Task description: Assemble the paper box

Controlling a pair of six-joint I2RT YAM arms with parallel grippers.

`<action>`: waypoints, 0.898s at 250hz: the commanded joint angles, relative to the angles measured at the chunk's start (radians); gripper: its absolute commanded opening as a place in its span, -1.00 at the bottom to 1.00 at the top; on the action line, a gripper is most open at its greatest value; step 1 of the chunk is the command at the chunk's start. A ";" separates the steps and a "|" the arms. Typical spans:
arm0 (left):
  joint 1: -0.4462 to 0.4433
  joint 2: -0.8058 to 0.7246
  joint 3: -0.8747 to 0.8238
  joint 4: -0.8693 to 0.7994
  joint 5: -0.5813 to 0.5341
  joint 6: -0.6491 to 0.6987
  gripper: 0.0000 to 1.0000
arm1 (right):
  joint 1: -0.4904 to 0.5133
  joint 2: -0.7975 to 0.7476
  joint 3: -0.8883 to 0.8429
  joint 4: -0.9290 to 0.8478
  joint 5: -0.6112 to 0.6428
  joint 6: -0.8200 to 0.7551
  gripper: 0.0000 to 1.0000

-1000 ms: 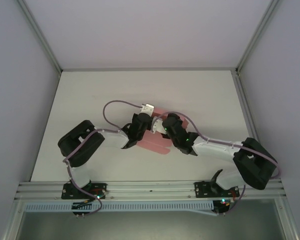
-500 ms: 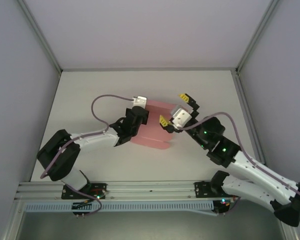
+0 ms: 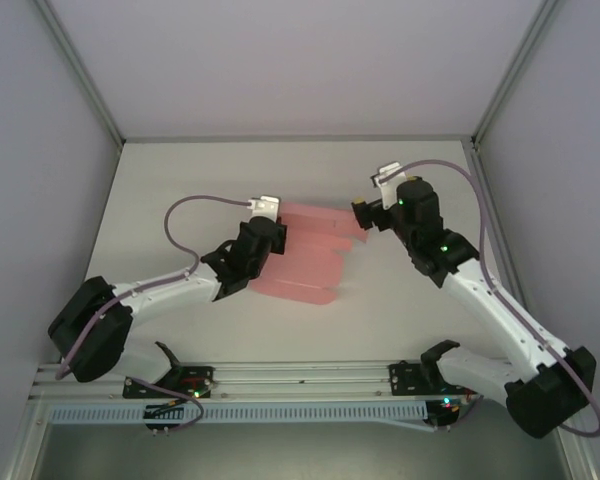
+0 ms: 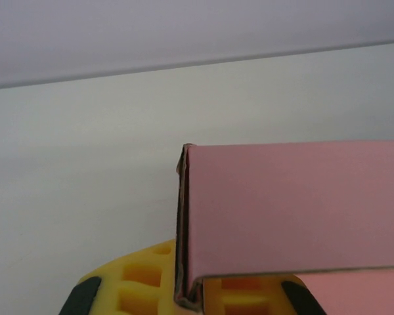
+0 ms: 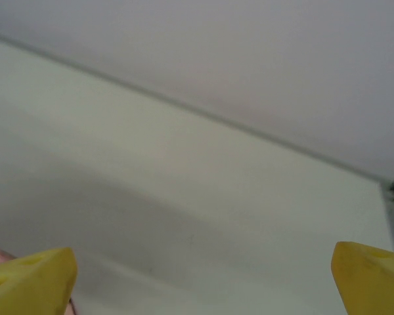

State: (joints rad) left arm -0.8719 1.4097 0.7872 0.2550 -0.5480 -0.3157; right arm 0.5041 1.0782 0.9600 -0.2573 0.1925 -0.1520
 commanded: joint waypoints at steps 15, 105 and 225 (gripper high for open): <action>0.005 -0.028 -0.014 0.000 0.003 -0.023 -1.00 | -0.003 0.067 -0.013 -0.041 -0.259 0.025 0.99; 0.017 -0.025 -0.015 0.044 0.104 -0.045 -1.00 | -0.002 0.112 -0.127 0.215 -0.418 0.053 0.99; 0.016 -0.038 -0.007 0.052 0.173 -0.120 -1.00 | 0.063 0.041 -0.340 0.759 -0.181 0.429 0.99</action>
State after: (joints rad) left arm -0.8368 1.4044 0.7662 0.2710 -0.4461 -0.4118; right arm 0.5388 1.1553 0.5762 0.4679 -0.0479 0.1974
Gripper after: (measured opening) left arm 0.046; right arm 0.997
